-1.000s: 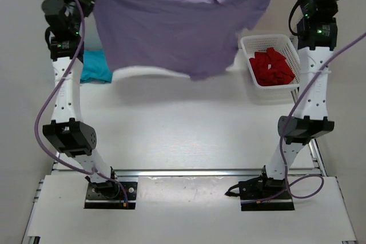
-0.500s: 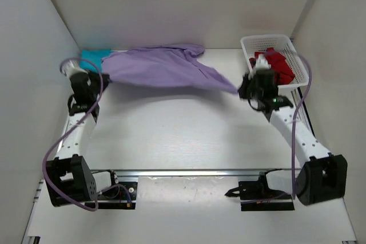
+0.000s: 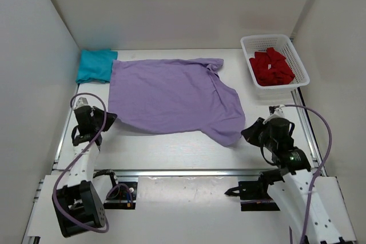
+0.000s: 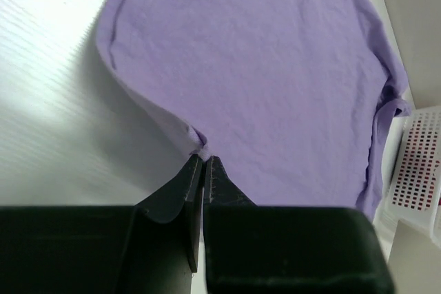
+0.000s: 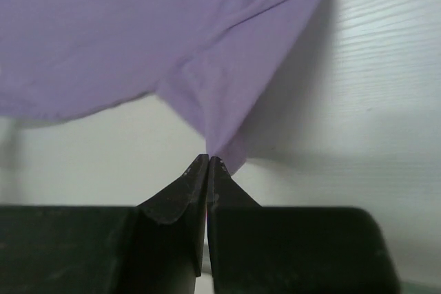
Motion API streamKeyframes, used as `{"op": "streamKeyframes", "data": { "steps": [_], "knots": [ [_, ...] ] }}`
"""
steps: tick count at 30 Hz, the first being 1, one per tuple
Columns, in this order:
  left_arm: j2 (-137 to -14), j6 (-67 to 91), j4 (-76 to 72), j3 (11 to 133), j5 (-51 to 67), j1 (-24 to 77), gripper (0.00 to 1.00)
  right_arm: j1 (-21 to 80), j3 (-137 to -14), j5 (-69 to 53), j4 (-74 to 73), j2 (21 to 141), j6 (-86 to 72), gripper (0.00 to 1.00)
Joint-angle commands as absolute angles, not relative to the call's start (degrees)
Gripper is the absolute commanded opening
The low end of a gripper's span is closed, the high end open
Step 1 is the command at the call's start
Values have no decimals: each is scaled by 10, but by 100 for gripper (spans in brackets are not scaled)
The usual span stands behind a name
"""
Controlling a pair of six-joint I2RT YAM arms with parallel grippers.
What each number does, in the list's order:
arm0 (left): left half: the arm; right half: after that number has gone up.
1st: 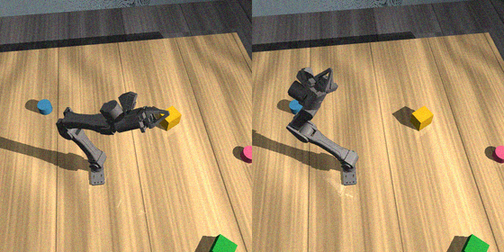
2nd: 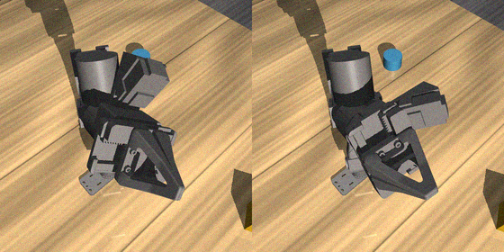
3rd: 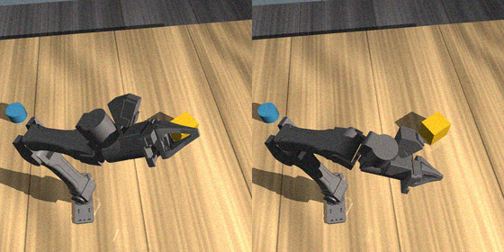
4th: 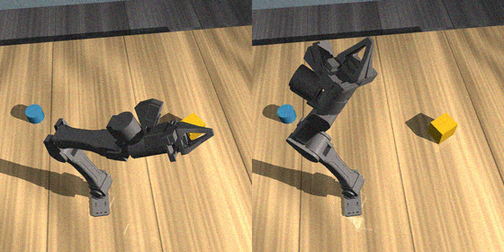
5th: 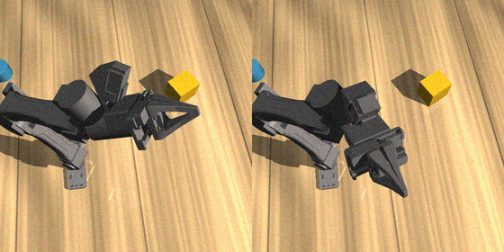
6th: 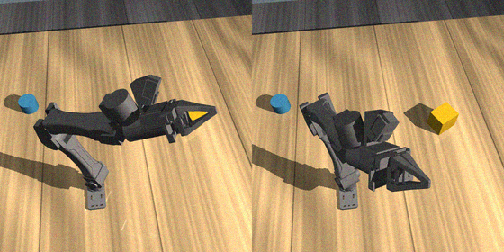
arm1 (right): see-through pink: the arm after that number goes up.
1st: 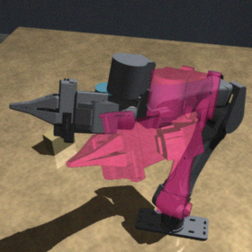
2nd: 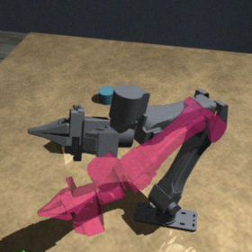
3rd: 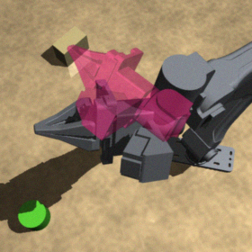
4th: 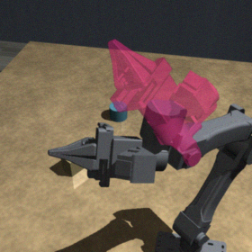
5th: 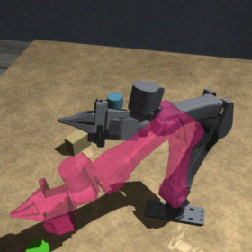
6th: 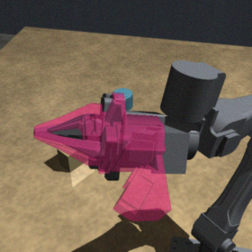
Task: Fold and stack the t-shirts
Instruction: Flatten out the tshirt
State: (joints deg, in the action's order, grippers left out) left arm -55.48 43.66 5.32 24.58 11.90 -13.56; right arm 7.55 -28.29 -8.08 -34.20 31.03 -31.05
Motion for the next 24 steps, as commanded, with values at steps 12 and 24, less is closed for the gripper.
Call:
{"op": "streamKeyframes", "data": {
  "steps": [12, 24],
  "knots": [
    [-505, 405, 116, 355, 136, -35, 0, 286, -426, 96, -446, 218, -415, 0],
    [-605, 498, 135, 845, 228, -82, 0, 336, -1324, 281, -468, 759, -65, 0]
  ]
}}
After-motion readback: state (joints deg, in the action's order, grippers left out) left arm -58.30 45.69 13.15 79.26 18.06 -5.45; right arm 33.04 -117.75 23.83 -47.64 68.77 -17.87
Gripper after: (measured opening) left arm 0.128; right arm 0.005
